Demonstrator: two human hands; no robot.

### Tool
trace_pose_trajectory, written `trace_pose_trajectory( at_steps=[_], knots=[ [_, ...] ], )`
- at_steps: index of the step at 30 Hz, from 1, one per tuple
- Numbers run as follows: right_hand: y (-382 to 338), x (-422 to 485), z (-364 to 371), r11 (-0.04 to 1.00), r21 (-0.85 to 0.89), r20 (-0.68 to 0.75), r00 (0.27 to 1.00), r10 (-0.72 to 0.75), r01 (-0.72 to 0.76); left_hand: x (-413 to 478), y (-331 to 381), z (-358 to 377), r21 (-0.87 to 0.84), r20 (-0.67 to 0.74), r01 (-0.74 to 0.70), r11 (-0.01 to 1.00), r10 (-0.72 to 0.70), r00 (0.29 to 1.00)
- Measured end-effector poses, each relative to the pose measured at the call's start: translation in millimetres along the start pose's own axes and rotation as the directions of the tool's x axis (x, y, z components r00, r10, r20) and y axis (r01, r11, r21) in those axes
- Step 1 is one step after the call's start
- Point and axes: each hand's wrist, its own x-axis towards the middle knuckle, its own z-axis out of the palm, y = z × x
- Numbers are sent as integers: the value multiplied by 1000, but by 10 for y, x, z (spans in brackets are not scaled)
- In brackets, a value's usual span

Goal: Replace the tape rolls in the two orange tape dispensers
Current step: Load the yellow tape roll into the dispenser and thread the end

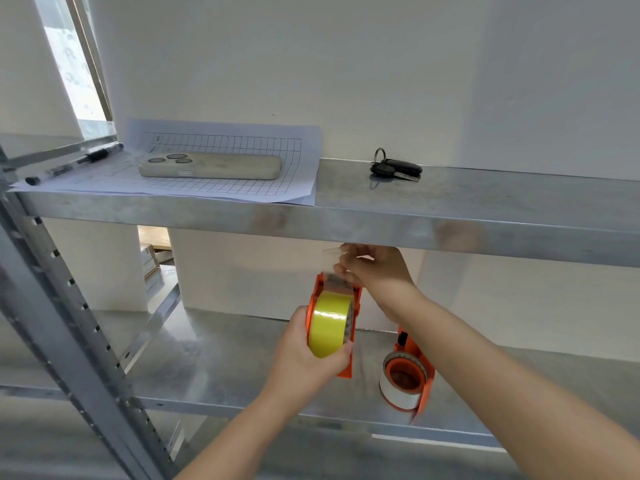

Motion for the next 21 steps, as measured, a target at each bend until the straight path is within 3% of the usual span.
trace_pose_trajectory(
  at_steps=[7,15,18,21],
  knots=[
    [106,187,-225,997,81,-38,999,-17,20,-151,19,-1,-12,21,-20,1000,21,1000],
    [183,261,-219,999,-38,-70,998,1,-4,-255,82,-7,-50,19,-15,999,16,1000],
    [200,255,-209,985,-127,-47,993,111,-117,-273,85,-26,-95,17,-4,995,6,1000],
    [176,277,-223,929,88,6,933,361,-360,-329,114,-28,-124,36,-7,992,11,999]
  ],
)
